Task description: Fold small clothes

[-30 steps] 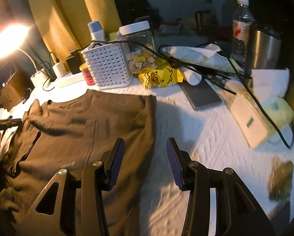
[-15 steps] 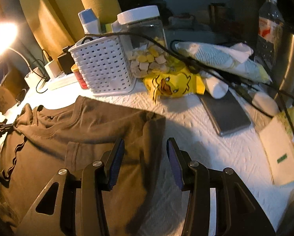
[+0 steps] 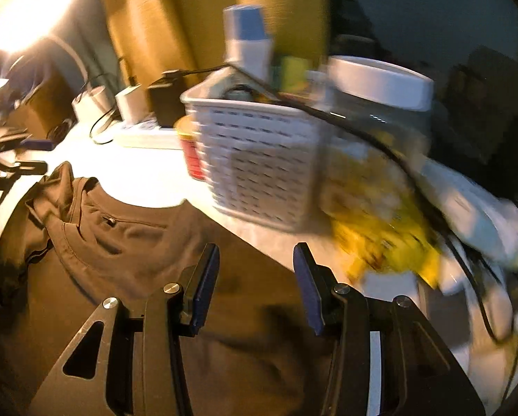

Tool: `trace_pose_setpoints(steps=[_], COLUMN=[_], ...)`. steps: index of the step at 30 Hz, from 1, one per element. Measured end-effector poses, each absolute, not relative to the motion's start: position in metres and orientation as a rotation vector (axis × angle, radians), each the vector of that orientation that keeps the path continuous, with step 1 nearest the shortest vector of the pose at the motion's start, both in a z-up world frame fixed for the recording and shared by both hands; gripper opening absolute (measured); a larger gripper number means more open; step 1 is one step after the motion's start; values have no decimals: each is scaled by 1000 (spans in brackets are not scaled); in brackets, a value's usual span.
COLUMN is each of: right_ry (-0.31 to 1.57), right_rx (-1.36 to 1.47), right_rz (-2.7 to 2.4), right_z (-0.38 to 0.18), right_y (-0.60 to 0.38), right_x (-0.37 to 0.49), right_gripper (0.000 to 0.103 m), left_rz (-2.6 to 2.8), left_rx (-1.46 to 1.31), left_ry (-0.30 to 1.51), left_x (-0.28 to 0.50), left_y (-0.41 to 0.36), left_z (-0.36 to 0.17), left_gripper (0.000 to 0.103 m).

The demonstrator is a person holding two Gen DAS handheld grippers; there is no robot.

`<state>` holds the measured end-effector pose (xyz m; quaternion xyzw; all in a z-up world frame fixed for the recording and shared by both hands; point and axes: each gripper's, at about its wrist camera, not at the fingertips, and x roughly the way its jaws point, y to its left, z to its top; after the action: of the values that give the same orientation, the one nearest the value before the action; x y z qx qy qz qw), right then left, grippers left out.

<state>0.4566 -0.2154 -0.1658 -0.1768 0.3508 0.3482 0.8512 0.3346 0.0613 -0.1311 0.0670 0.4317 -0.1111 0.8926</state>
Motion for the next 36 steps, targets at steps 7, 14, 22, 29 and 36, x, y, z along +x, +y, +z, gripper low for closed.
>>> trace_pose_setpoints(steps=[7,14,22,29,36], right_ry=[786,810,710,725,719], right_rx=[-486,-536,-525,-482,-447], right_rz=[817,884,771,699,673], right_z=[-181,-194,-186,-189,-178], right_y=[-174,-161,-166,-174,-197], right_x=[463,458,461,474,464], right_gripper=[47,25,5,6,16], left_rz=[-325,-392,-328,-289,-189], left_rx=[223,353,339,311,277], left_ry=[972,1026,893,905,896], left_x=[367,368,383,407,387], left_y=[46,28,28,25,38], left_z=[-155,-168,-144,-151,-141], left_gripper=[49,20,4,6,26])
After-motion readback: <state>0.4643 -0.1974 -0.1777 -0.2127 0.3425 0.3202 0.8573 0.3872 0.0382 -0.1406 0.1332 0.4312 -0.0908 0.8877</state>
